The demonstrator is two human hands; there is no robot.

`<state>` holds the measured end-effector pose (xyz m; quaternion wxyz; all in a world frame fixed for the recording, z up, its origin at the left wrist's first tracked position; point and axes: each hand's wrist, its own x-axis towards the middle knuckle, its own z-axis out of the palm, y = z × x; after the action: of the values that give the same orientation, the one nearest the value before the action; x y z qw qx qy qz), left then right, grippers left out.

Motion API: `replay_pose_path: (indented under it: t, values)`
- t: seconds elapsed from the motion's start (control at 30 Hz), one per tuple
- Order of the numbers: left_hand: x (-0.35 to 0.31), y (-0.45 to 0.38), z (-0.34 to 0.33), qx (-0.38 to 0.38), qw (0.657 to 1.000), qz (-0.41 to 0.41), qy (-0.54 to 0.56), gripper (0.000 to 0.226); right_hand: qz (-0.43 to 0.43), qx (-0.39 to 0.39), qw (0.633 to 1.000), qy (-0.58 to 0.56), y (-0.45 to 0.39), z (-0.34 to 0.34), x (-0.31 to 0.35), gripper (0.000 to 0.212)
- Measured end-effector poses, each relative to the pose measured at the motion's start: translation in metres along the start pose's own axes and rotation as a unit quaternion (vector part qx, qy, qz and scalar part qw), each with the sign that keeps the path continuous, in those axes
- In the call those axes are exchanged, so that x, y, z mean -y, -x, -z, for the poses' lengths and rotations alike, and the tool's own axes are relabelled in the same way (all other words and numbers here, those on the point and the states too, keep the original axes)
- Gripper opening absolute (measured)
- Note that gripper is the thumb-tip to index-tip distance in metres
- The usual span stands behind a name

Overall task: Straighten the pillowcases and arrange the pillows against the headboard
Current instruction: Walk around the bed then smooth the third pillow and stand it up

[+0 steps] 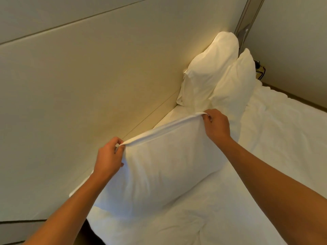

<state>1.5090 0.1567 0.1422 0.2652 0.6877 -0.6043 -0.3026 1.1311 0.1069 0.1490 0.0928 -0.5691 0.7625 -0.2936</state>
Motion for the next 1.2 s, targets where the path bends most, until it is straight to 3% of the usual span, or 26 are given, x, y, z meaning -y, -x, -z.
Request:
replay_pose_path:
  t: [0.17, 0.47, 0.57, 0.63, 0.67, 0.8, 0.93, 1.2]
  values:
    - [0.006, -0.029, -0.009, -0.017, 1.0, -0.004, -0.002, 0.013, 0.005, -0.049, 0.998, -0.033, -0.02, -0.03, -0.005, 0.024]
    - [-0.005, -0.095, 0.038, -0.134, 0.989, -0.053, 0.03, 0.013, 0.046, -0.078, 0.993, -0.077, -0.117, -0.058, 0.078, 0.031]
    - [0.0, -0.118, 0.049, -0.166, 0.985, -0.032, 0.031, 0.014, 0.068, -0.048, 0.993, -0.088, -0.147, -0.08, 0.106, 0.033]
    - [0.005, -0.124, 0.041, -0.172, 0.985, -0.008, 0.005, 0.009, 0.109, 0.019, 0.992, -0.057, -0.149, -0.104, 0.112, 0.037]
    - [0.008, -0.122, 0.032, -0.162, 0.987, 0.0, -0.007, 0.007, 0.128, 0.062, 0.99, -0.023, -0.141, -0.119, 0.108, 0.041]
    - [0.024, -0.093, -0.023, -0.012, 0.988, -0.081, -0.131, 0.064, 0.106, 0.184, 0.977, 0.019, -0.069, -0.183, 0.07, 0.067]
    - [0.052, -0.083, -0.053, 0.092, 0.942, -0.113, -0.303, 0.071, 0.061, 0.247, 0.967, 0.006, -0.005, -0.223, 0.043, 0.069]
    - [0.073, -0.077, -0.044, 0.124, 0.933, -0.119, -0.316, 0.071, 0.033, 0.313, 0.949, 0.029, 0.04, -0.228, 0.055, 0.071]
